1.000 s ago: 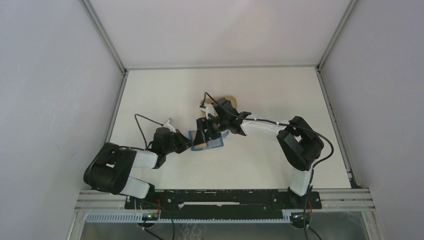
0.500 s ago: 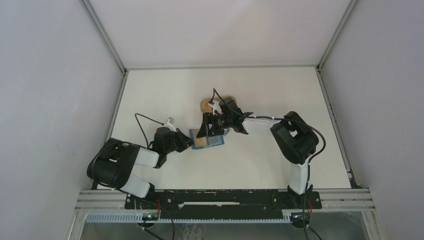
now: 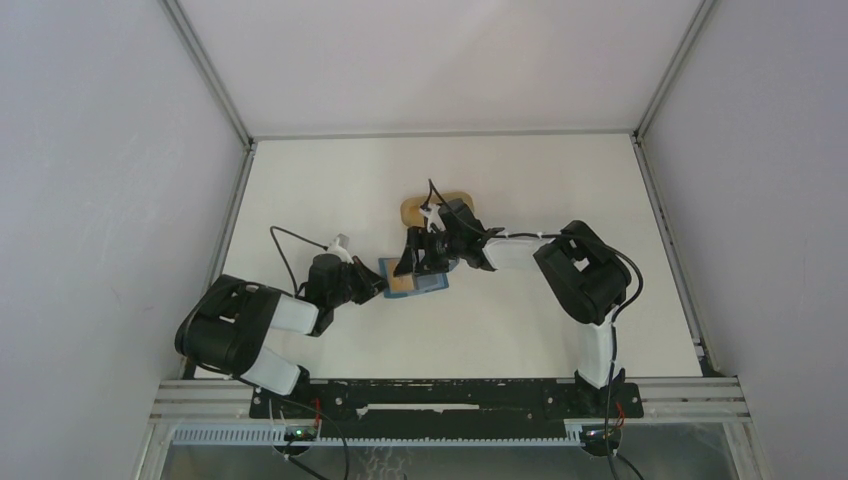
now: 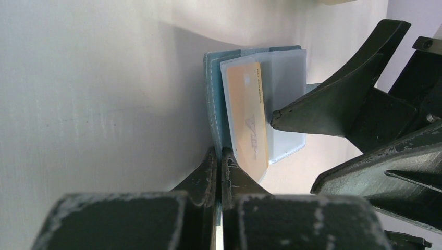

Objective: Take the credit cards out of the card holder

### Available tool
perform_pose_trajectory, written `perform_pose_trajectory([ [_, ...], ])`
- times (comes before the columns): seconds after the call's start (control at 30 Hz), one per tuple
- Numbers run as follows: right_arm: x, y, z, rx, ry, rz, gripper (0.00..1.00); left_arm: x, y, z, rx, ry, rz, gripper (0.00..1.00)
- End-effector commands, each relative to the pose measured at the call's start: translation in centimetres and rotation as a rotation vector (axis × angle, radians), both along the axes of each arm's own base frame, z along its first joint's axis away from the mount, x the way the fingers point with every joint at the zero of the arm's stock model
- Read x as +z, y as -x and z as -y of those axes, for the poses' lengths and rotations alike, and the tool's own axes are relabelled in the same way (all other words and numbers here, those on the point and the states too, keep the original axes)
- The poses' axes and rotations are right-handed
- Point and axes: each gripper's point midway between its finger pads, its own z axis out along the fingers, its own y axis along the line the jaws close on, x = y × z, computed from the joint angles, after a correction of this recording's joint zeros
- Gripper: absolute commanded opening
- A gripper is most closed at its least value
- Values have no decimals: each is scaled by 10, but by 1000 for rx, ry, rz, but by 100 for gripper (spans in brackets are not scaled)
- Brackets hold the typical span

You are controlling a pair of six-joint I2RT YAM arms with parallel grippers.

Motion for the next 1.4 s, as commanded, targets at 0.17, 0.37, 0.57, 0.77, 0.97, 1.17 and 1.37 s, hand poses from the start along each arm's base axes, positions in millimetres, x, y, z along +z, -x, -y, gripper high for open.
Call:
perform_pose_trajectory([
  [0.17,13,7,-19,47,-118,-28,80,-47,28,-20,23,-126,-170,0],
  [0.37,30,22,-22,83,-253,-95,80,-48,30,-20,28,-123,-173,0],
  [0.57,33,24,-11,46,-319,-141,78,-47,30,-21,29,-123,-170,0],
  [0.77,25,5,5,-33,-243,-70,79,-47,30,-20,28,-122,-171,0],
  [0.97,13,-20,16,-78,-183,-43,80,-47,30,-20,26,-120,-170,0],
  [1.17,-1,-22,16,-75,-145,-68,80,-48,30,-20,28,-122,-175,0],
  [1.37,-6,-11,10,-57,-137,-101,80,-49,30,-19,24,-125,-183,0],
])
